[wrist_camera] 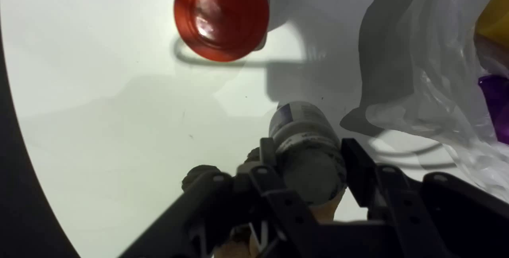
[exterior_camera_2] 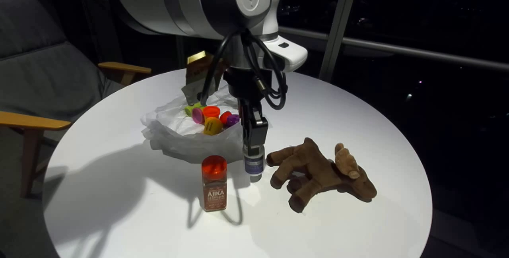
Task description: Remove the objects from the plastic and put them on the table.
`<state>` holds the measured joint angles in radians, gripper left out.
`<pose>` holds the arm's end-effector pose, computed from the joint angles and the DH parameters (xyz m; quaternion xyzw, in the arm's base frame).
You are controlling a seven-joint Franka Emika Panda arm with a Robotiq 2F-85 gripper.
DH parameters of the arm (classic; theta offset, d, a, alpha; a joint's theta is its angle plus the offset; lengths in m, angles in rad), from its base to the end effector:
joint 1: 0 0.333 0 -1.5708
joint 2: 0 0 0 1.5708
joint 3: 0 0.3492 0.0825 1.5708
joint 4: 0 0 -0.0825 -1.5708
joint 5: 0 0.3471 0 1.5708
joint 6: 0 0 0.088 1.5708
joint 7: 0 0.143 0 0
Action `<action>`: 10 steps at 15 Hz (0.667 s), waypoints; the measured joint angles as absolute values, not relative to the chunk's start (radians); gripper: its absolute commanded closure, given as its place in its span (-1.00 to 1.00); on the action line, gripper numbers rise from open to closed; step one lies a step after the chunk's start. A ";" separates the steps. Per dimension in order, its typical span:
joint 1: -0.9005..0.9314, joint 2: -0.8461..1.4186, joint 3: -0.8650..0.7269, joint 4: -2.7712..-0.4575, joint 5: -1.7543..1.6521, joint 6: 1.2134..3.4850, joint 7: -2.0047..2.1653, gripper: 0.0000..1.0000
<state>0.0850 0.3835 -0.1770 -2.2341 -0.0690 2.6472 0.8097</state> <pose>0.5428 -0.0494 0.2295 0.9143 -0.4016 0.0332 0.0406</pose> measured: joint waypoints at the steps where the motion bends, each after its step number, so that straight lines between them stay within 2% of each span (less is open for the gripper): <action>1: 0.088 0.399 -0.177 -2.217 -0.069 2.641 0.810 0.60; 2: 0.089 0.414 -0.177 -2.200 -0.069 2.633 0.810 0.60; 3: 0.089 0.428 -0.177 -2.184 -0.069 2.623 0.809 -0.40; 4: 0.089 0.442 -0.177 -2.168 -0.069 2.612 0.809 -0.41; 7: 0.089 0.463 -0.178 -2.138 -0.069 2.585 0.808 -0.87; 8: 0.089 0.461 -0.178 -2.133 -0.069 2.580 0.808 -0.96; 10: 0.089 0.442 -0.178 -2.131 -0.069 2.579 0.808 -1.00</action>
<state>0.0886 0.4422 -0.1776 -2.1306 -0.0690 2.5789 0.8078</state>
